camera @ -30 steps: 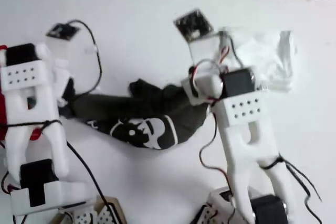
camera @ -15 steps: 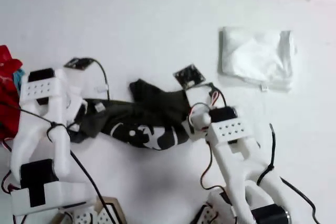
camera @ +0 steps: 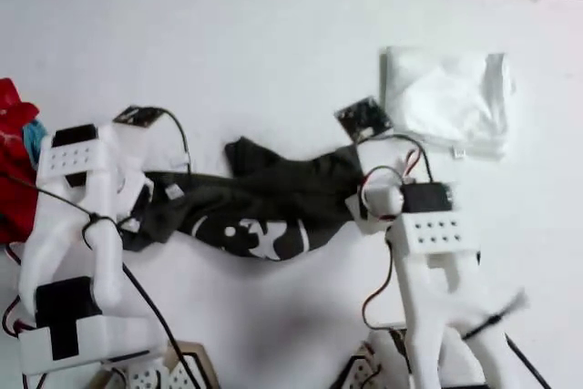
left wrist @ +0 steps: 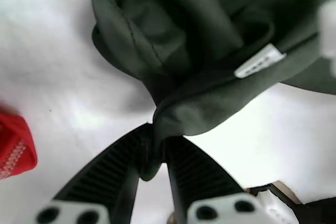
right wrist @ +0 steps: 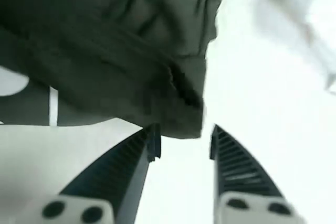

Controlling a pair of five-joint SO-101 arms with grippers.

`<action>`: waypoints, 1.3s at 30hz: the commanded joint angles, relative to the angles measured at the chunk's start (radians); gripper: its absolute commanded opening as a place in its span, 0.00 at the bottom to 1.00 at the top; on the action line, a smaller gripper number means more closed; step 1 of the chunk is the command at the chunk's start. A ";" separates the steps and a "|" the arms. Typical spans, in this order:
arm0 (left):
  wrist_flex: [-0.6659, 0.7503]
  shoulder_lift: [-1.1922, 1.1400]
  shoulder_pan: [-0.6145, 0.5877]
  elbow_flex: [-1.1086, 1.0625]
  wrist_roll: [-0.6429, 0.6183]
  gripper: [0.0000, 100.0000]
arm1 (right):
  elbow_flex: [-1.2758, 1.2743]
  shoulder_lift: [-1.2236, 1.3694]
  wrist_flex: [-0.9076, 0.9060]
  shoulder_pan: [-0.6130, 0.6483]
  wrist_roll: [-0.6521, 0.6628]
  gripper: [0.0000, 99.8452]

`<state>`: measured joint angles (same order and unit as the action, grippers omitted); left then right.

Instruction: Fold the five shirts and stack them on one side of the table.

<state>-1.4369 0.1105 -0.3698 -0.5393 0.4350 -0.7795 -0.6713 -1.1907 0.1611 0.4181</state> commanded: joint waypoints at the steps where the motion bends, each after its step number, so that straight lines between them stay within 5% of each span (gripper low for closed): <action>1: 0.000 0.098 0.011 -0.001 0.006 0.03 | 0.117 -0.085 -0.044 -0.002 0.006 0.19; 15: -0.008 0.267 0.011 -0.097 0.003 0.03 | 0.037 0.303 0.182 -0.035 0.006 0.19; 32: 0.014 0.265 0.009 -0.094 0.000 0.03 | 0.146 0.558 0.186 -0.035 0.006 0.26; 39: 0.014 0.269 0.009 -0.093 0.000 0.03 | 0.146 0.572 0.183 -0.035 0.009 0.20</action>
<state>-1.4339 0.3422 -0.3698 -0.6421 0.4350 -0.6705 -0.0974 -1.0203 0.1350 0.4166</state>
